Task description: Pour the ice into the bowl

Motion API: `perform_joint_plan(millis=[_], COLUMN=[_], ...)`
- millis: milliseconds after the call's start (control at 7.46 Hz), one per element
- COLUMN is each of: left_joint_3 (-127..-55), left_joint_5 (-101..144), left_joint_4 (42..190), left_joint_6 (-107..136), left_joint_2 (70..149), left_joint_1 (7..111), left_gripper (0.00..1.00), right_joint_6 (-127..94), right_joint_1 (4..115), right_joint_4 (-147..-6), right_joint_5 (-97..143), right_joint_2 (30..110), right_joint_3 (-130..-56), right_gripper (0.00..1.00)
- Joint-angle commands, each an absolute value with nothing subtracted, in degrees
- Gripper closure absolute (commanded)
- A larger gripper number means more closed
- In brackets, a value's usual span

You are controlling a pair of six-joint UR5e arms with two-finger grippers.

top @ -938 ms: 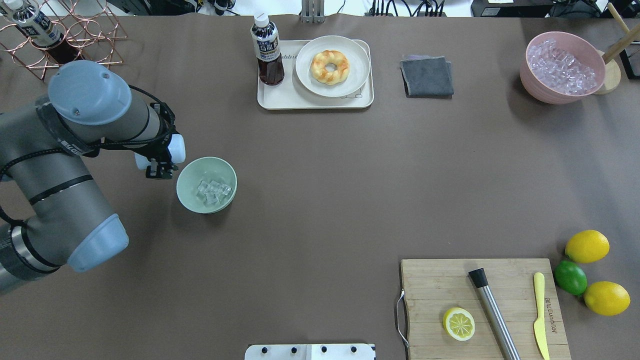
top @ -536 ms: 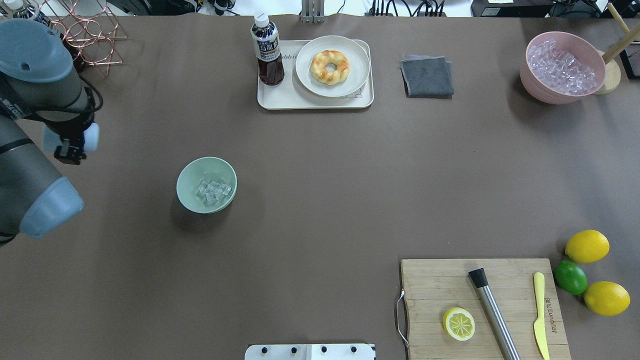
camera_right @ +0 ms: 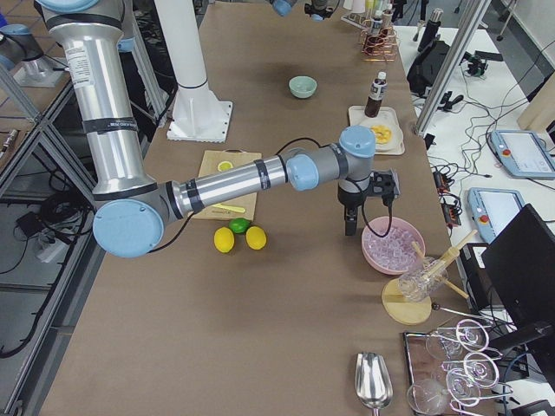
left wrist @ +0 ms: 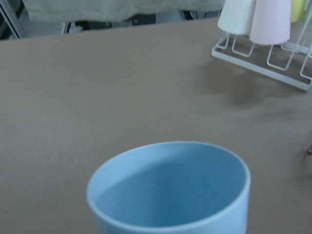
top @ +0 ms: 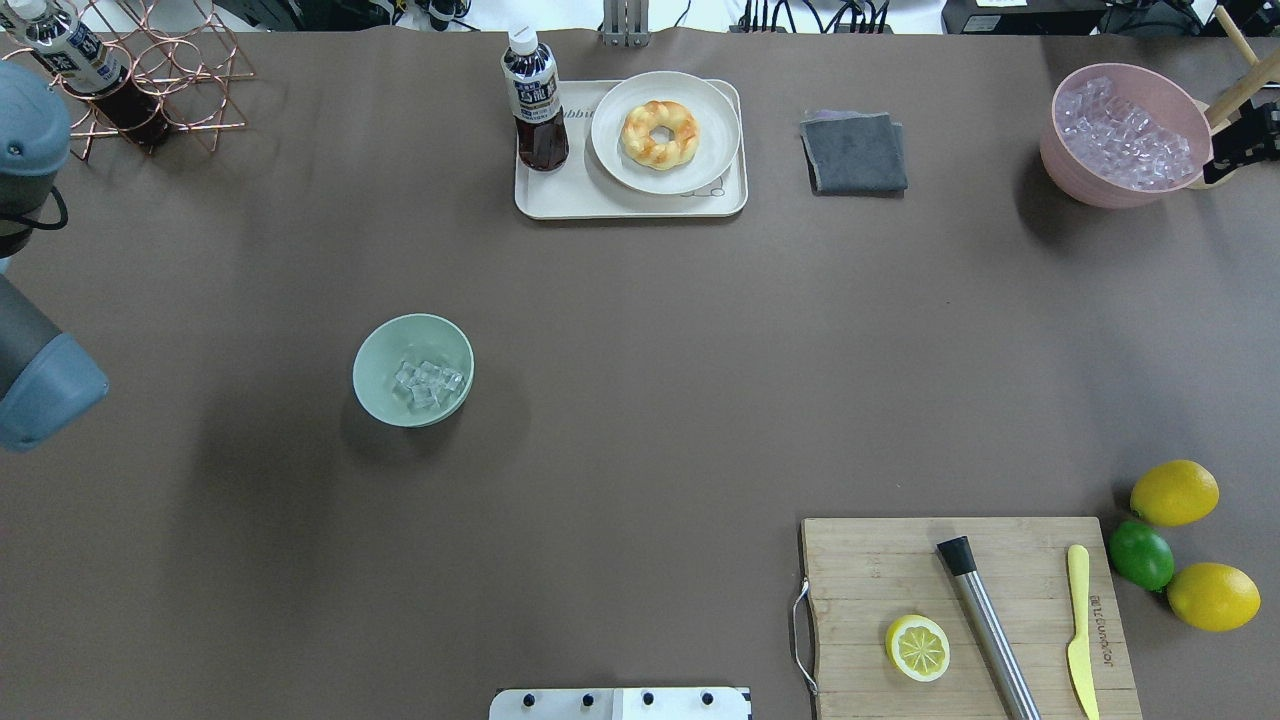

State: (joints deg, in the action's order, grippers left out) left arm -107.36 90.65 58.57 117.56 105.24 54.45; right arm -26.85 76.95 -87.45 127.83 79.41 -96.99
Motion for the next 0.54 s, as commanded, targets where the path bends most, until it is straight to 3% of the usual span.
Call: perform_joint_plan(millis=[0,402], left_joint_3=[-100.77,-93.71], left_joint_5=[80.55,73.66], left_joint_4=[57.4,57.31], left_joint_6=[115.48,117.33], left_joint_2=[100.65,98.35], left_joint_1=[53.97,50.82], left_gripper=[0.51,0.5], right_joint_6=[-36.51,-57.93], right_joint_1=[71.57,57.63], right_joint_4=[-96.57,-96.5], right_joint_5=[125.61,117.38], right_joint_2=[70.35,60.07], right_joint_3=[-98.44,-98.18], right_gripper=[0.01,0.01])
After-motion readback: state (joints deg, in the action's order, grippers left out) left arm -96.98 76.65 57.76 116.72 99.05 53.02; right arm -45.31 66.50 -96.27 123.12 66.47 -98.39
